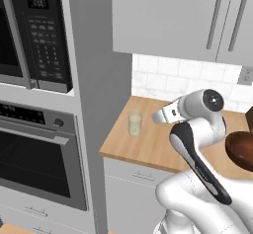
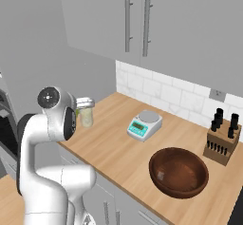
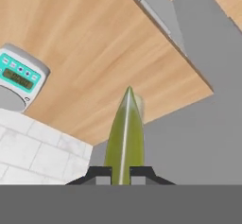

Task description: Grab a lemon wedge from the fridge and one ice cube from the ice bowl, and put them in the glass of lemonade.

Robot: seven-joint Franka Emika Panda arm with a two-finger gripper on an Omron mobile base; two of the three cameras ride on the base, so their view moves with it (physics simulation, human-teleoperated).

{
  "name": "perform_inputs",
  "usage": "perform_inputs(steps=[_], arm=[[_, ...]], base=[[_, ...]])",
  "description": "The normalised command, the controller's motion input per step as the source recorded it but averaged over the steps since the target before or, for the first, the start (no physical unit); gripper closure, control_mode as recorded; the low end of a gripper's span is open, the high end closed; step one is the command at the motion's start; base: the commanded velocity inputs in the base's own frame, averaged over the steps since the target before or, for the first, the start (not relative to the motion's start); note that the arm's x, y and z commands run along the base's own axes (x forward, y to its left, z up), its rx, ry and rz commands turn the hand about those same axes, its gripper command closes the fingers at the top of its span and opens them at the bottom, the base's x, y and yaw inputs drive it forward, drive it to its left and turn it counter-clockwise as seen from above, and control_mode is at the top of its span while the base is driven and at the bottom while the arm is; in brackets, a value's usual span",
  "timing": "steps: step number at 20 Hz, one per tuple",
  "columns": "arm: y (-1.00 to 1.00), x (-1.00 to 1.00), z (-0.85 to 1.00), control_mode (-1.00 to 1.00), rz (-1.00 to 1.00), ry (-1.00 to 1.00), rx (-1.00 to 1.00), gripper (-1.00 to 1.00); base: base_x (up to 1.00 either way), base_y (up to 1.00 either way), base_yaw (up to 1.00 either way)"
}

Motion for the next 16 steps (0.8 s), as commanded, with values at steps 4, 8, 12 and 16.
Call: perform_inputs(steps=[4, 8, 12, 16], arm=[[0.0, 0.05, 0.0, -1.0, 0.07, 0.0, 0.0, 1.0], [0.03, 0.37, 0.07, -1.0, 0.0, 0.0, 0.0, 1.0], [0.0, 0.35, 0.06, -1.0, 0.0, 0.0, 0.0, 1.0], [0.0, 0.19, 0.0, -1.0, 0.0, -0.05, 0.02, 1.0]], base=[[0.0, 0.0, 0.0], [0.0, 0.0, 0.0], [0.0, 0.0, 0.0], [0.0, 0.0, 0.0]])
